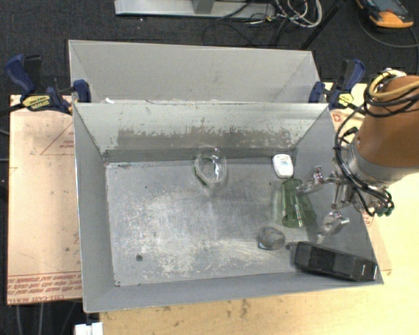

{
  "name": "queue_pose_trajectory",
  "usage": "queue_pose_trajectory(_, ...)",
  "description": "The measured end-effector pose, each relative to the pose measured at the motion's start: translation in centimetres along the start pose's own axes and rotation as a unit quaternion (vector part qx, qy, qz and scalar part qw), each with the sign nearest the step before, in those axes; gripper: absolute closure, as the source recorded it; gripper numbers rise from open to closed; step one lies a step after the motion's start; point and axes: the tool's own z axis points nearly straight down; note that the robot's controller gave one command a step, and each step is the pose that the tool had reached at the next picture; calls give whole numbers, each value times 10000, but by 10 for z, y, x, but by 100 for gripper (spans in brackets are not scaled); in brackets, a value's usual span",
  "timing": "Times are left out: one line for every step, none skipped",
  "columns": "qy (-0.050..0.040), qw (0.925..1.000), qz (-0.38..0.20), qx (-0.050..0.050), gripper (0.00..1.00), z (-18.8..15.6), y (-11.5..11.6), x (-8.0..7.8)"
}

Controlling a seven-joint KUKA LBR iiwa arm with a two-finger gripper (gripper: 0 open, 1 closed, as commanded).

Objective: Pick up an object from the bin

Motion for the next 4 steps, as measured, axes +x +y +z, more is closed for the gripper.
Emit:
queue_pose_trajectory(27,10000,-32,11,0,6,-7,16)
queue_pose_trajectory(-3,9897,1434,8,0,25,-6,-22)
queue_pose_trajectory(4,9969,788,5,0,53,-13,-23)
queue_pose_trajectory(-53,9970,-768,21,0,77,-13,-30)
